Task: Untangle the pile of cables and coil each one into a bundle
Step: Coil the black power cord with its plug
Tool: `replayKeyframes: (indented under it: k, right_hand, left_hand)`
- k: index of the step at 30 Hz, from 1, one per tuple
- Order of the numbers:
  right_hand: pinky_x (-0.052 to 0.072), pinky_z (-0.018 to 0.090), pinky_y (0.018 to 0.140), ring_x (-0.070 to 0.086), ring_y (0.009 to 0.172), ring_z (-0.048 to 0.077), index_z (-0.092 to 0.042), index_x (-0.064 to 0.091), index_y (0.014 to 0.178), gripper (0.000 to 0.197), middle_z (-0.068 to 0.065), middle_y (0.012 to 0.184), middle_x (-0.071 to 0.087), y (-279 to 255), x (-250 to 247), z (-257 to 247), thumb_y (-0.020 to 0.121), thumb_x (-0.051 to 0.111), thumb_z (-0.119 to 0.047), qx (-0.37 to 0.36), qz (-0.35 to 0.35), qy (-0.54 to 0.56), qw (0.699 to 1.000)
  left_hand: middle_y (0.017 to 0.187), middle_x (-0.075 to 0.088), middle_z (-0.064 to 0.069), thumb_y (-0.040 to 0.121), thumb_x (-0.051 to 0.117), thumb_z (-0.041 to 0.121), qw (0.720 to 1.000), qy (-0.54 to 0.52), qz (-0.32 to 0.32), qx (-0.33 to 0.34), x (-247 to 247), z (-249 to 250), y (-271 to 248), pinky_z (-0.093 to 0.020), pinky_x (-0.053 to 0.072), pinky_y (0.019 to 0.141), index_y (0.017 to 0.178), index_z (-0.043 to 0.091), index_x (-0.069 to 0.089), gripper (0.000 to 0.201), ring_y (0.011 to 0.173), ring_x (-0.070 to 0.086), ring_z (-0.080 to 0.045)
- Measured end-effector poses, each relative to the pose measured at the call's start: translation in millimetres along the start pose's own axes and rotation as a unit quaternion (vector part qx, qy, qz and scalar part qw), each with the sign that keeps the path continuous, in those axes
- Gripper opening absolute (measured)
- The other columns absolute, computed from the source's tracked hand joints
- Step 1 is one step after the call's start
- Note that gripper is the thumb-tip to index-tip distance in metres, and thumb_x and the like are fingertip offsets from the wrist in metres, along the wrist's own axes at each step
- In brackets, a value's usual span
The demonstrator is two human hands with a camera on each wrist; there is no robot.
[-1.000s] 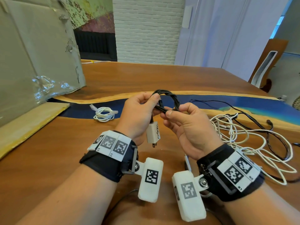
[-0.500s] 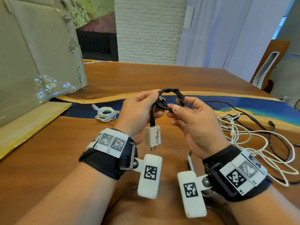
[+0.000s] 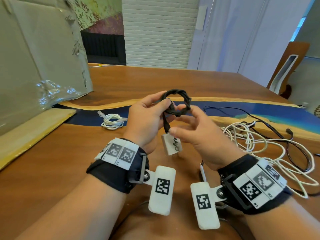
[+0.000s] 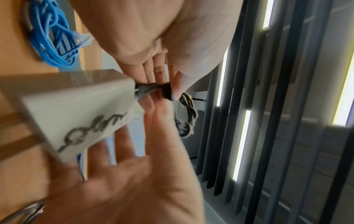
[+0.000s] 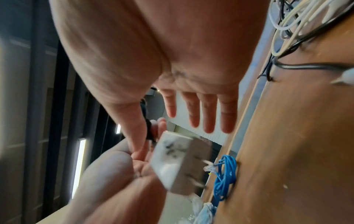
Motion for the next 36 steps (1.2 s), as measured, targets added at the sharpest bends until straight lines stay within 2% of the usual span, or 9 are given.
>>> replayKeyframes:
  k: [2,5,9,16,21,25,27,30,36]
  right_hand:
    - [0.058,0.034,0.088,0.072,0.104,0.018,-0.034,0.044,0.142,0.072,0.008,0.117,0.073,-4.8,15.7,9.6,0.085,0.082,-0.013,0.042,-0.071,-0.037,0.996]
    - [0.059,0.047,0.086,0.075,0.087,0.031,-0.036,0.049,0.128,0.058,0.015,0.098,0.077,-9.5,27.9,11.7,0.090,0.074,-0.002,0.055,-0.109,-0.020,0.992]
    - [0.057,0.035,0.053,0.061,0.061,0.023,-0.013,0.058,0.125,0.030,0.024,0.101,0.066,-3.5,7.6,6.7,0.099,0.058,0.003,0.068,-0.033,0.093,0.993]
    - [0.060,0.034,0.057,0.064,0.064,0.025,-0.004,0.063,0.123,0.025,0.018,0.093,0.066,-1.4,-13.5,-3.1,0.105,0.051,-0.016,0.048,0.037,0.194,0.979]
    - [0.050,0.034,0.052,0.057,0.063,0.020,-0.014,0.066,0.117,0.033,0.009,0.089,0.063,-0.6,-14.5,3.4,0.088,0.078,-0.025,0.033,0.045,0.065,0.996]
    - [0.044,0.032,0.047,0.053,0.057,0.017,-0.012,0.068,0.106,0.015,0.007,0.074,0.063,3.7,-24.4,8.5,0.092,0.071,-0.006,0.025,0.075,0.048,0.996]
    - [0.044,0.032,0.047,0.052,0.056,0.018,-0.010,0.068,0.105,0.013,0.009,0.074,0.064,4.2,-27.1,8.3,0.095,0.066,-0.003,0.024,0.088,0.065,0.994]
    - [0.045,0.032,0.049,0.053,0.058,0.019,-0.007,0.067,0.112,0.015,0.013,0.081,0.064,4.0,-23.5,11.3,0.098,0.062,-0.004,0.037,0.074,0.098,0.992]
    - [0.054,0.036,0.058,0.064,0.068,0.022,-0.012,0.056,0.124,0.028,0.023,0.108,0.062,1.2,-3.6,19.8,0.099,0.062,-0.003,0.072,0.008,0.103,0.992]
  left_hand:
    - [0.088,0.071,-0.016,0.097,0.060,0.001,1.000,-0.028,-0.009,0.001,1.1,3.1,0.6,-0.040,0.061,0.081,0.113,0.009,0.070,0.020,0.079,0.072,-0.021]
    - [0.086,0.070,-0.013,0.099,0.058,0.001,1.000,-0.007,-0.018,0.012,1.3,8.4,1.7,-0.039,0.060,0.077,0.113,0.010,0.071,0.021,0.077,0.069,-0.019]
    - [0.075,0.068,-0.005,0.100,0.057,0.002,0.993,0.098,0.000,0.064,-15.4,23.4,10.9,-0.029,0.057,0.068,0.119,0.009,0.073,0.025,0.070,0.064,-0.014]
    - [0.104,0.077,0.009,0.095,0.063,0.009,0.934,0.330,-0.017,0.134,-16.2,24.0,13.2,-0.033,0.060,0.087,0.112,0.022,0.079,0.027,0.095,0.071,-0.005]
    - [0.115,0.072,0.015,0.098,0.063,0.016,0.900,0.412,-0.073,0.125,-5.7,17.5,9.6,-0.029,0.054,0.095,0.119,0.028,0.076,0.027,0.110,0.065,-0.002]
    - [0.111,0.072,0.017,0.100,0.062,0.018,0.917,0.371,-0.120,0.083,1.9,9.2,6.2,-0.028,0.056,0.090,0.124,0.027,0.073,0.028,0.105,0.066,-0.001]
    - [0.108,0.074,0.012,0.101,0.062,0.023,0.924,0.348,-0.148,0.056,4.6,3.6,4.2,-0.037,0.058,0.091,0.128,0.033,0.070,0.030,0.105,0.068,-0.014]
    - [0.096,0.072,0.008,0.098,0.066,0.020,0.934,0.305,-0.184,0.006,6.8,-6.0,1.8,-0.035,0.061,0.082,0.133,0.039,0.065,0.040,0.096,0.071,-0.021]
    - [0.082,0.075,0.001,0.099,0.062,0.003,0.951,0.265,-0.155,-0.047,-9.3,-9.0,8.2,-0.026,0.058,0.071,0.125,0.020,0.071,0.033,0.068,0.064,-0.017]
Point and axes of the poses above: each hand's wrist, its own y-axis towards the middle knuckle, its own x-axis out of the palm, z = x × y, the point moved 8 cm from there along y, towards the middle knuckle
